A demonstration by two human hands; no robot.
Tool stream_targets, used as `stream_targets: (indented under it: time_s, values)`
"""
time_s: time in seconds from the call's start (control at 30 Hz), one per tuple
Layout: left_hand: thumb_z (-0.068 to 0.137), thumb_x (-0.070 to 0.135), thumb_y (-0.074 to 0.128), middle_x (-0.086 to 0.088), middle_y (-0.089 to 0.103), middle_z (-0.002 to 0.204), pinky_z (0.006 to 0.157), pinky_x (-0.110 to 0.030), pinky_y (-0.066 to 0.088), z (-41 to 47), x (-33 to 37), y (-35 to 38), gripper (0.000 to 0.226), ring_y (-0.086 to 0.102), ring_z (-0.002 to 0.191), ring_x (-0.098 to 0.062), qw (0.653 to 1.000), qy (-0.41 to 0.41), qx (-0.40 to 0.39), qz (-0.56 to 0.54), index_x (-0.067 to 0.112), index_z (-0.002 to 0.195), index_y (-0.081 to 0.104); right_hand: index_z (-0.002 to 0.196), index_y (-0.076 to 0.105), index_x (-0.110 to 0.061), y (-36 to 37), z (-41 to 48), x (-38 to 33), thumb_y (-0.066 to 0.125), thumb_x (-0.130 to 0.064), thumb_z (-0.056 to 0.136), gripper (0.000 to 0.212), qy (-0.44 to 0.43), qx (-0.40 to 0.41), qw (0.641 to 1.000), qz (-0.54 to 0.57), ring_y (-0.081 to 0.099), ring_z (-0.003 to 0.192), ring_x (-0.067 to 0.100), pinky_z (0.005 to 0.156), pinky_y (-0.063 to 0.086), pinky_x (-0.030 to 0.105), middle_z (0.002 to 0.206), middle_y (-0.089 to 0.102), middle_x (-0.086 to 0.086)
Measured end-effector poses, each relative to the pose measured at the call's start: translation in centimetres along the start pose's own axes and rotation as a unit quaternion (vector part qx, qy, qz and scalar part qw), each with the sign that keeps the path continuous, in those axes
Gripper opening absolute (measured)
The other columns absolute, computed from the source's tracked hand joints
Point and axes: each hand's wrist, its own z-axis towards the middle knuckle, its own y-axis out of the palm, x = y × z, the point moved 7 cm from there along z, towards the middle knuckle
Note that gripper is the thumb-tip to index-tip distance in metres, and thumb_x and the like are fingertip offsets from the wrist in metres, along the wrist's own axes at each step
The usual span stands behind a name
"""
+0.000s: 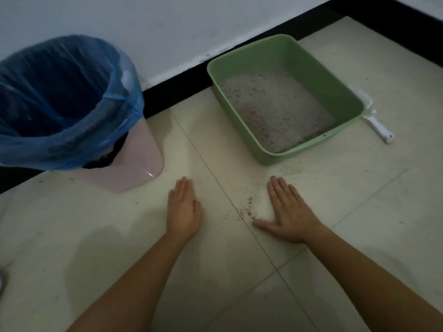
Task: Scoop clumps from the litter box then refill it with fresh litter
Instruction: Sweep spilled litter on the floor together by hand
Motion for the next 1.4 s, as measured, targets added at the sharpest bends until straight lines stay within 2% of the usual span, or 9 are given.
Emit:
stream_targets:
  time_s: [0.1,0.37,0.43,0.53,0.6,0.7,1.03,1.2,1.4]
  values:
    - [0.079,0.043,0.004,-0.013,0.011,0.162,0.120,-0.033,-0.003,-0.9,-0.9,0.9,0.085,0.007,0.150,-0.022,0.999,-0.003,-0.036,0.031,0.004,0.153,0.018,0.152,-0.021,-0.011,0.4,0.3,-2.6,0.007,-0.093,0.077,0.115,-0.056,0.005,0.998,-0.025,-0.030,0.146,0.021,0.123,-0.003,0.042,0.159,-0.030,0.008]
    - [0.083,0.038,0.012,-0.008,-0.006,0.162,0.121,-0.038,-0.007,-2.9,3.8,4.3,0.079,-0.013,0.149,-0.016,0.985,0.117,-0.100,0.073,0.006,0.154,0.006,0.157,-0.005,-0.015,1.3,-1.2,-5.4,0.018,-0.073,0.096,0.088,-0.196,0.026,0.980,-0.027,-0.020,0.150,0.017,0.122,-0.003,0.039,0.164,-0.013,0.003]
    - [0.085,0.037,0.015,-0.008,-0.009,0.161,0.121,-0.039,-0.006,-3.9,5.7,5.6,0.077,-0.015,0.149,-0.019,0.974,0.171,-0.121,0.086,0.005,0.154,0.004,0.158,-0.001,-0.015,1.0,-1.5,-3.6,0.022,-0.068,0.098,0.083,-0.162,0.042,0.986,0.000,-0.015,0.151,0.017,0.123,-0.002,0.038,0.165,-0.008,0.003]
    - [0.087,0.037,0.017,-0.009,-0.012,0.162,0.121,-0.040,-0.007,-5.3,7.8,7.0,0.076,-0.020,0.148,-0.017,0.960,0.216,-0.146,0.105,0.007,0.155,0.002,0.156,0.020,-0.010,0.3,-2.1,-0.2,0.032,-0.061,0.099,0.077,-0.073,0.097,0.992,0.022,0.013,0.150,0.028,0.121,0.017,0.042,0.163,0.016,0.013]
    - [0.087,0.037,0.016,-0.009,-0.013,0.162,0.121,-0.041,-0.007,-5.9,8.5,7.4,0.075,-0.022,0.147,-0.017,0.951,0.240,-0.155,0.121,0.008,0.155,0.000,0.148,0.039,-0.010,-0.1,-2.5,0.8,0.038,-0.056,0.099,0.068,-0.067,0.128,0.990,0.010,0.038,0.135,0.033,0.109,0.033,0.043,0.147,0.041,0.016]
    - [0.089,0.035,0.020,-0.008,-0.010,0.163,0.121,-0.042,-0.004,-6.6,9.1,7.7,0.073,-0.017,0.149,-0.018,0.936,0.288,-0.161,0.122,0.008,0.155,0.002,0.138,0.055,-0.015,0.0,-3.0,0.8,0.035,-0.051,0.101,0.056,-0.080,0.157,0.984,0.004,0.051,0.116,0.031,0.096,0.040,0.041,0.128,0.054,0.012]
    - [0.086,0.022,0.032,-0.020,0.031,0.154,0.120,-0.045,0.013,-3.0,3.7,4.0,0.066,0.024,0.146,-0.030,0.980,0.182,-0.063,0.054,-0.006,0.145,0.035,0.150,0.037,-0.028,2.2,-2.6,-3.7,0.031,-0.050,0.104,0.052,-0.159,0.110,0.981,-0.004,0.038,0.130,0.027,0.107,0.032,0.044,0.143,0.043,0.007]
    - [0.080,0.018,0.038,-0.019,0.055,0.129,0.101,-0.047,0.038,-2.4,2.8,2.8,0.056,0.049,0.120,-0.034,0.991,0.131,0.016,0.032,-0.003,0.128,0.056,0.152,0.036,-0.025,0.9,-1.1,-1.6,0.036,-0.070,0.094,0.073,-0.136,0.110,0.984,0.021,0.040,0.124,0.024,0.105,0.036,0.042,0.132,0.044,0.007]
    - [0.083,0.011,0.042,-0.017,0.055,0.099,0.082,-0.040,0.045,-2.8,3.7,3.0,0.043,0.047,0.091,-0.029,0.988,0.150,0.034,-0.024,-0.006,0.116,0.064,0.135,0.057,-0.041,0.4,0.0,-1.9,0.050,-0.076,0.084,0.062,-0.100,0.157,0.979,0.082,0.044,0.112,0.023,0.096,0.038,0.040,0.117,0.047,0.002]
